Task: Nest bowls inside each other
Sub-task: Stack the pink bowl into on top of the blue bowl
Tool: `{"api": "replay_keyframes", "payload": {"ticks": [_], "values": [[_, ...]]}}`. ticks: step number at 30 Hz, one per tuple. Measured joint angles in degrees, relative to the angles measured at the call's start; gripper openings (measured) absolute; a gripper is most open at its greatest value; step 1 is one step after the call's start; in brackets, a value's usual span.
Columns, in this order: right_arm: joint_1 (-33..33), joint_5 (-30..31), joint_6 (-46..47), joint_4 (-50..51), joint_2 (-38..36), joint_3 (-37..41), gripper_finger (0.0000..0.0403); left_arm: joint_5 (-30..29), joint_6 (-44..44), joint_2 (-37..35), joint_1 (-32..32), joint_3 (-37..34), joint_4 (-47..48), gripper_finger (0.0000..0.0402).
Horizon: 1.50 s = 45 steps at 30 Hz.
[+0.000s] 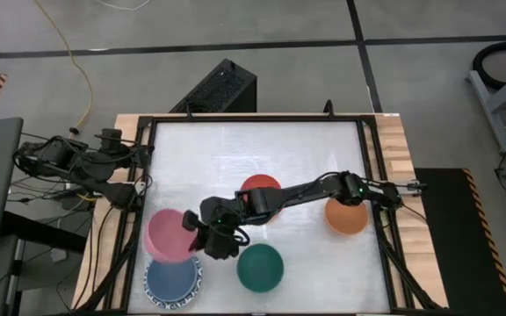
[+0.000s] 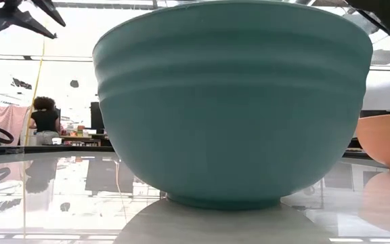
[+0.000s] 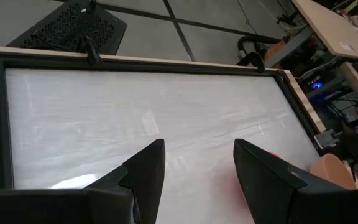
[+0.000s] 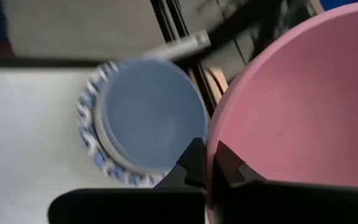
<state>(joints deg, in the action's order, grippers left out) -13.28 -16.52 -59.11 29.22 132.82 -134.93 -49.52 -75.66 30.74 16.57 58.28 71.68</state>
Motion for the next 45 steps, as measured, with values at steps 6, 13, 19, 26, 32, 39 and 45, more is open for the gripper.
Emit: {"api": "replay_keyframes", "payload": {"ticks": [6,13,19,26,32,39,45], "values": [[-1.5,-7.9,-1.7,-2.2,0.5,0.4,0.0009,0.0,-1.1,0.0,0.0,0.0,0.0,0.0180],[-2.6,-10.6,-4.5,-4.3,1.5,1.3,0.0009,-0.8,-1.4,0.0,0.0,0.0,0.0,0.0180],[-2.5,-10.4,-6.9,-6.4,4.9,1.4,0.0009,-1.3,-1.4,0.0,0.0,0.0,0.0,0.0180],[-2.7,-7.6,-6.1,-7.5,7.9,1.3,0.0009,-1.2,-1.6,0.0,0.0,-1.1,-0.1,0.0180],[-2.3,-5.9,-5.9,-6.4,9.5,1.3,0.0009,-1.1,-2.0,0.0,0.0,-2.5,0.0,0.0180],[-2.1,-2.2,-5.8,-3.8,11.1,1.3,0.0009,-1.6,-2.1,0.0,0.0,-2.5,0.0,0.0180],[-2.1,-1.0,-5.8,-5.1,10.7,1.3,0.0034,-1.8,-2.2,0.0,0.0,-2.5,0.0,0.0180]]}}
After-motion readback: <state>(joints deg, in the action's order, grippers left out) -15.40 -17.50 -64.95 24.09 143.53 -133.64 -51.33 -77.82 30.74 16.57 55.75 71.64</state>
